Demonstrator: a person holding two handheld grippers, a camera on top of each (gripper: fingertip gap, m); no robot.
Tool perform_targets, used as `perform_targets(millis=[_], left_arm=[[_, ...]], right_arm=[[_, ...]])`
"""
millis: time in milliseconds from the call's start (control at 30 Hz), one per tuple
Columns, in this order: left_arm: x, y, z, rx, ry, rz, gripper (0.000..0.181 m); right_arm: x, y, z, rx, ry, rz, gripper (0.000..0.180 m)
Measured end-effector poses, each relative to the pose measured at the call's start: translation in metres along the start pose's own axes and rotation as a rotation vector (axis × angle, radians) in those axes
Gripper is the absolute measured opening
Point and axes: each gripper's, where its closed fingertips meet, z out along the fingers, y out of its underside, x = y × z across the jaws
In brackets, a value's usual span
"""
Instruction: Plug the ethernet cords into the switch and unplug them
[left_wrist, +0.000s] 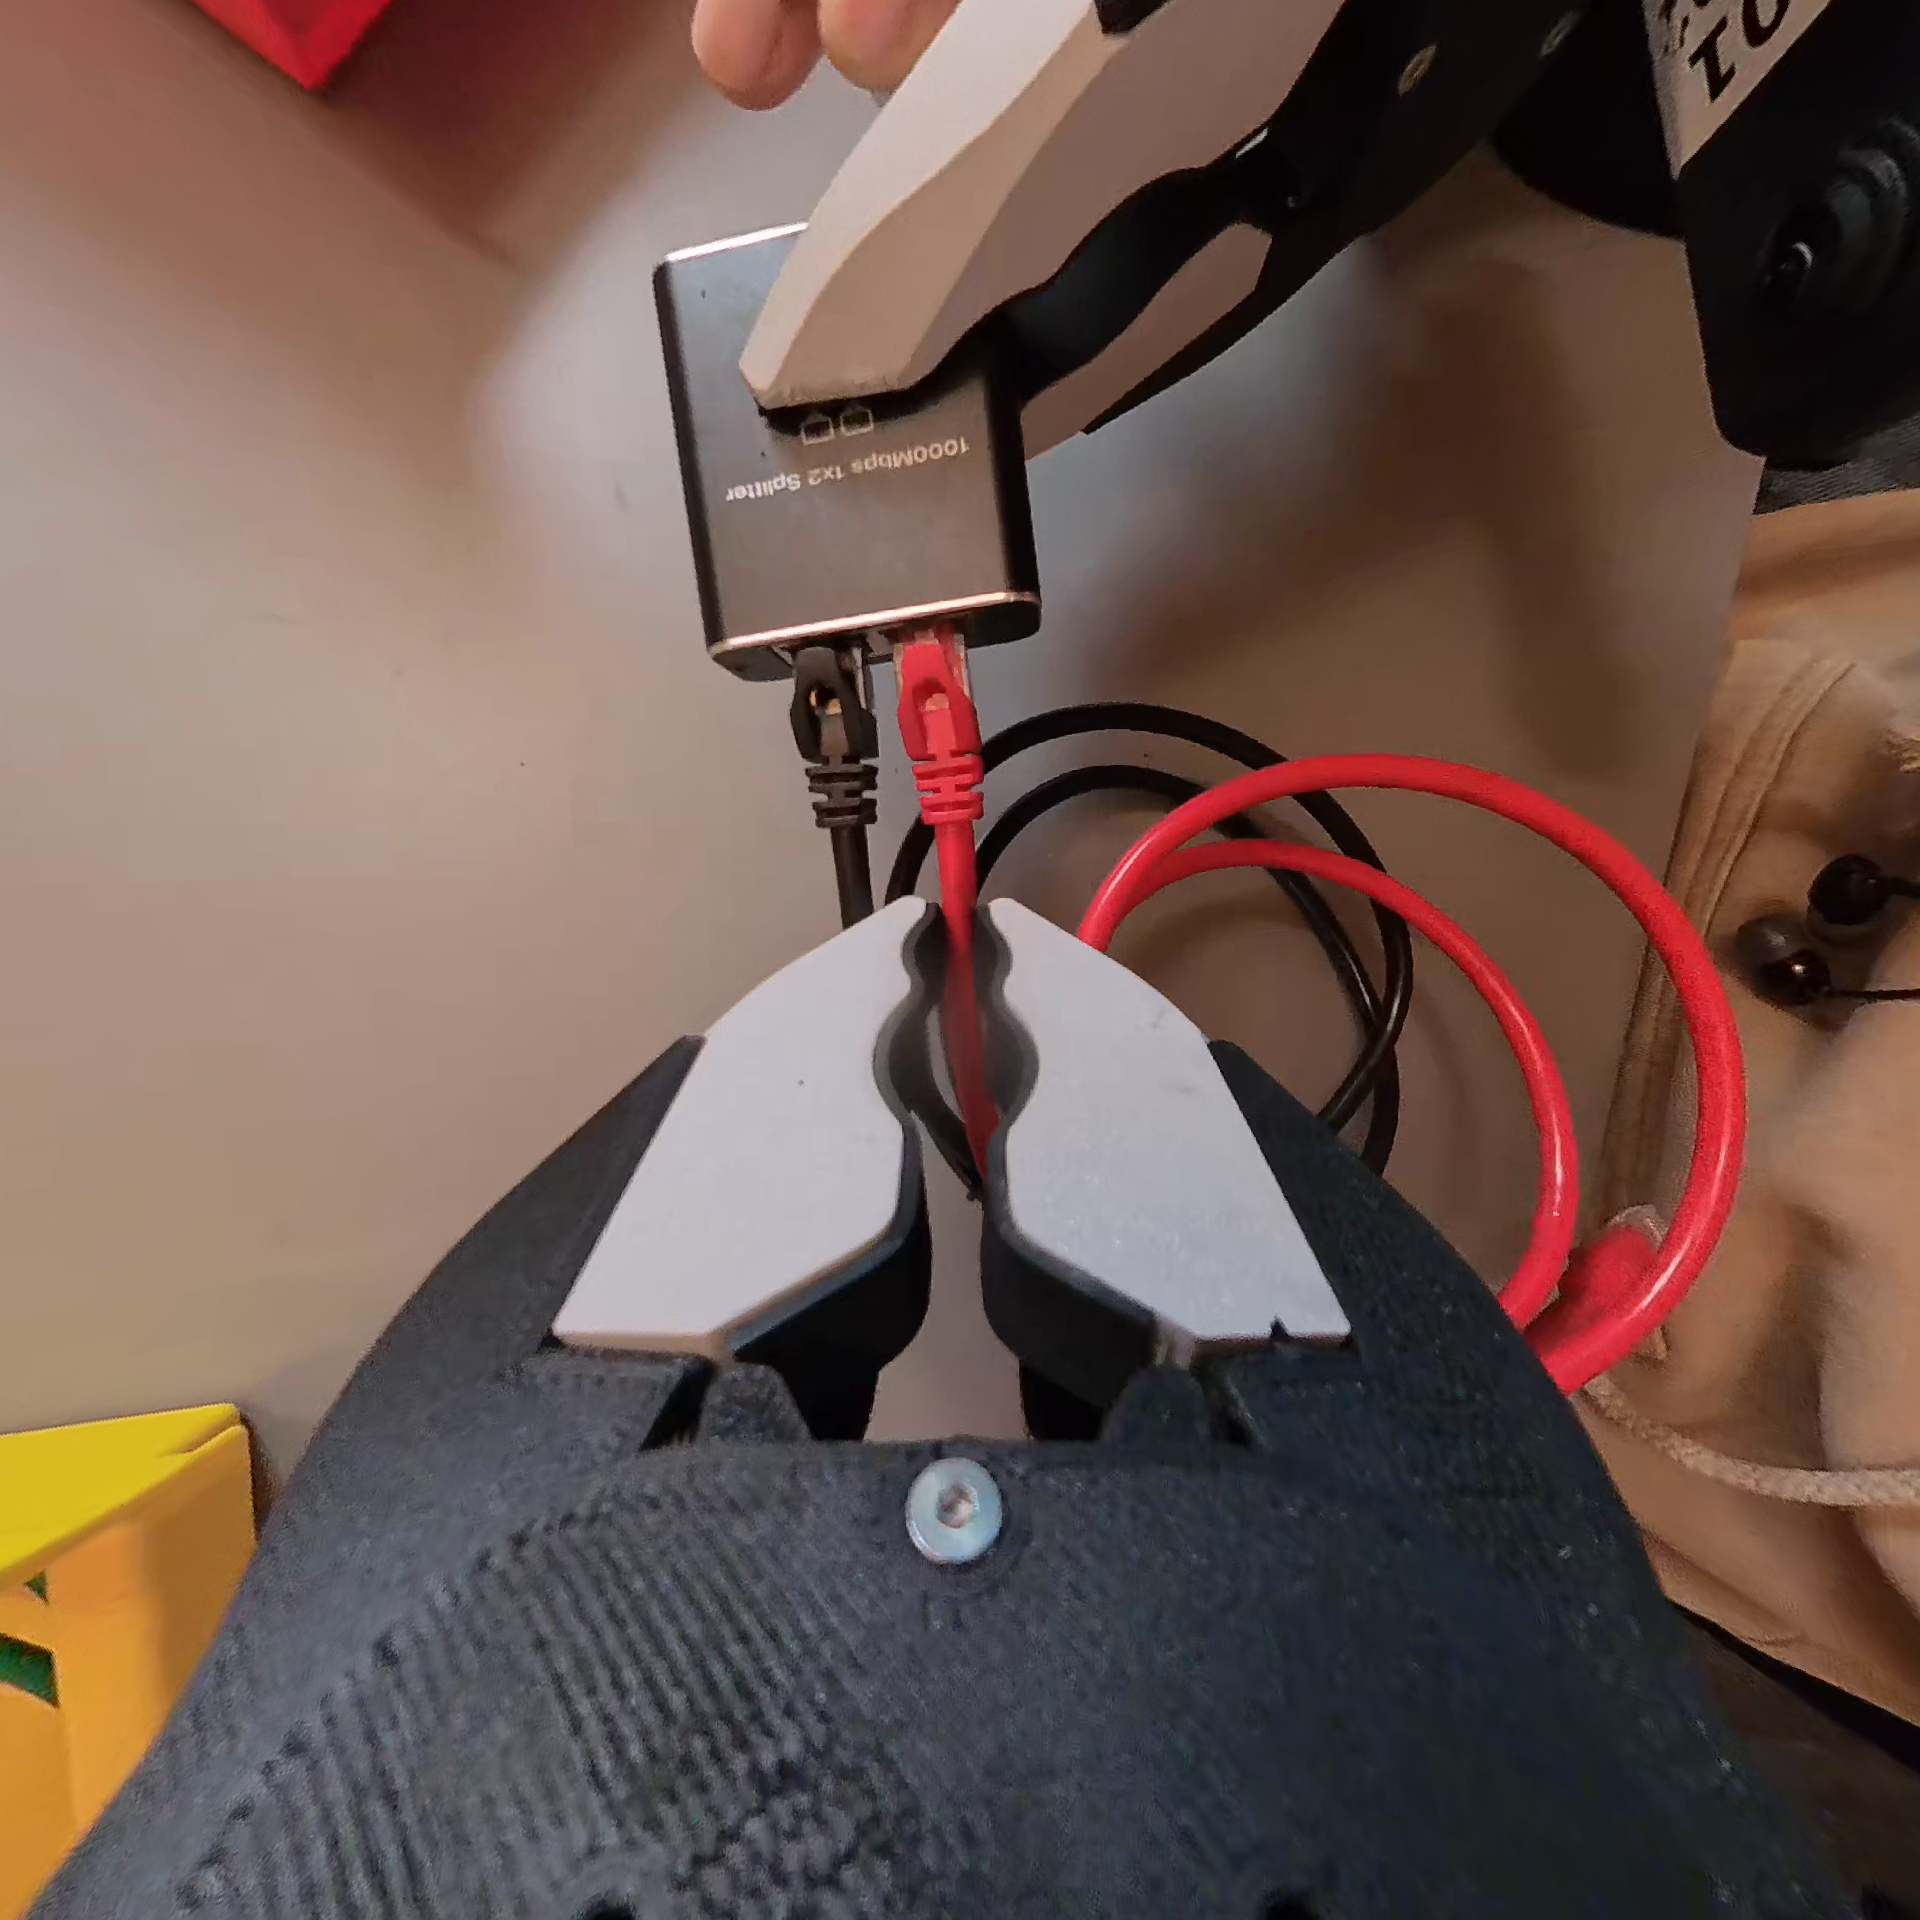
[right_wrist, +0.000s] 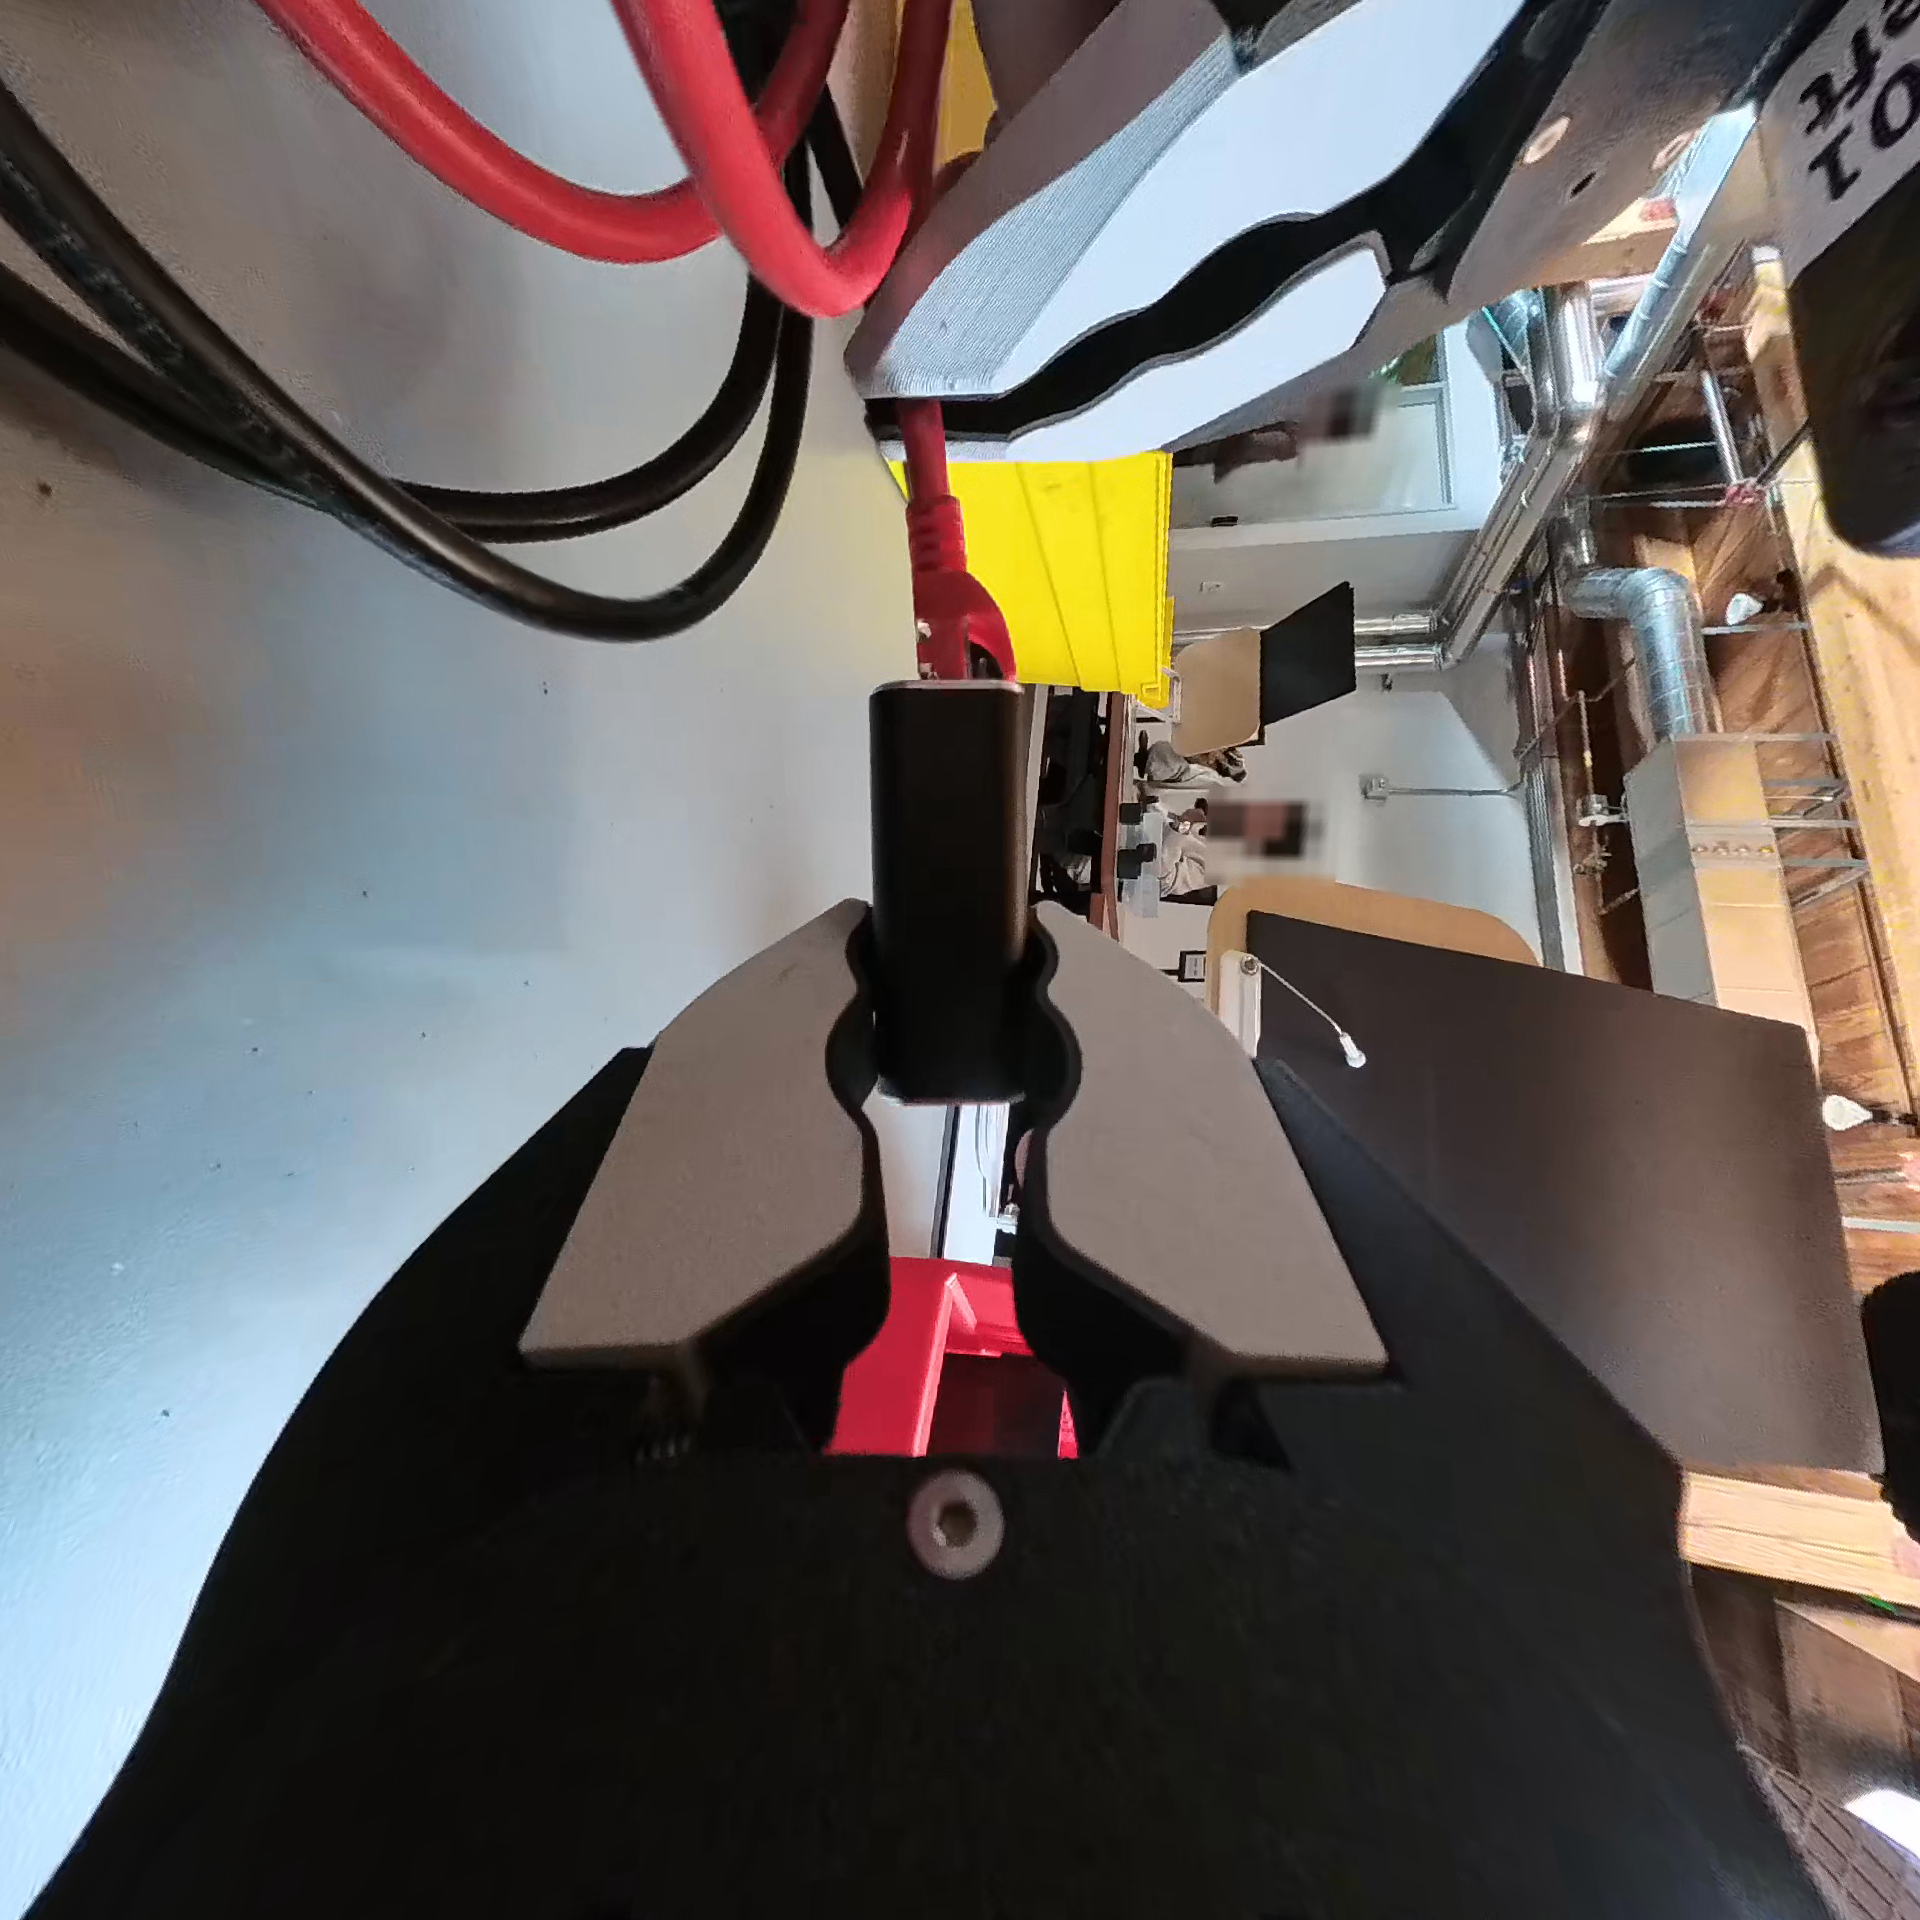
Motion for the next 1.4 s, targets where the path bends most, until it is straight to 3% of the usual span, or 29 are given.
perform_targets(millis=[33,400,600,767,900,1033,1167,1400], left_arm=[[0.001,-0.001,0.000,-0.003,0.006,-0.002,0.004],[-0.006,-0.015,-0.008,0.095,-0.011,-0.008,0.006],[-0.016,-0.033,-0.036,0.318,-0.001,-0.063,0.034],[-0.021,-0.051,-0.062,0.650,0.115,-0.163,0.035],[-0.051,-0.042,-0.087,0.859,0.117,-0.281,0.034],[-0.049,-0.036,-0.074,0.872,0.100,-0.212,0.036],[-0.014,-0.059,-0.055,0.894,0.147,-0.067,0.041],[0.004,-0.079,-0.057,0.955,0.184,-0.048,0.032]], right_arm=[[0.000,0.000,0.000,-0.003,-0.002,-0.006,0.023],[0.006,0.006,0.003,-0.026,0.008,0.029,0.024],[0.018,0.018,-0.004,-0.056,0.007,0.125,0.024],[0.023,0.022,-0.009,0.015,-0.072,0.444,0.025],[0.029,0.018,-0.012,0.126,-0.103,0.753,0.024],[0.053,-0.009,-0.014,0.385,-0.132,1.154,0.024],[0.070,-0.033,-0.011,0.603,-0.202,1.485,0.024],[0.069,-0.048,-0.008,0.734,-0.395,1.760,0.024]])
